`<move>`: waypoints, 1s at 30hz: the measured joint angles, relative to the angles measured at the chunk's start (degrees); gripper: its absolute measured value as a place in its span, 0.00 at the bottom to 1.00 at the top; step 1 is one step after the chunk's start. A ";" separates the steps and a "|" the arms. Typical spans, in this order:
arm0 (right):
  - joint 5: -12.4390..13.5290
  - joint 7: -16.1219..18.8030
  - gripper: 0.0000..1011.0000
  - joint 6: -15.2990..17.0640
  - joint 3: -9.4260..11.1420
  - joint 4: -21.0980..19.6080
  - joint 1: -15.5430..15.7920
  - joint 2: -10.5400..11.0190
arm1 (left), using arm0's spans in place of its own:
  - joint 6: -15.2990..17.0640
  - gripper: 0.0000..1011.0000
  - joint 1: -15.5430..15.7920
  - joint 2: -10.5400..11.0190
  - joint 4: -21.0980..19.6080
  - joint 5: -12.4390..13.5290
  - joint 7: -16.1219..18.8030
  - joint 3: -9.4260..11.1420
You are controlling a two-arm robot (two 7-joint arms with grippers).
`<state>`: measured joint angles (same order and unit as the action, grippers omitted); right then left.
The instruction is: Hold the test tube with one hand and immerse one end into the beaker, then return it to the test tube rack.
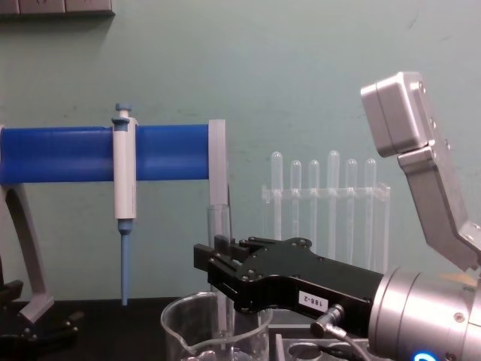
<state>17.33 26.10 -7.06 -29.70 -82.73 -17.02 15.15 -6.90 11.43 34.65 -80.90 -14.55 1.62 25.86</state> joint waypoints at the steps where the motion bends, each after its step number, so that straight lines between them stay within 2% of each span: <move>1: 0.00 0.00 0.23 0.00 0.00 0.00 0.00 0.00 | 0.00 0.99 0.00 0.00 0.00 0.00 0.00 0.00; 30: 0.00 0.00 0.23 0.00 0.00 0.00 0.00 0.00 | 0.00 0.99 0.00 0.00 0.00 0.00 0.00 0.00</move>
<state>17.33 26.10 -7.06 -29.70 -82.73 -17.02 15.15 -6.90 11.43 34.65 -80.90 -14.55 1.62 25.86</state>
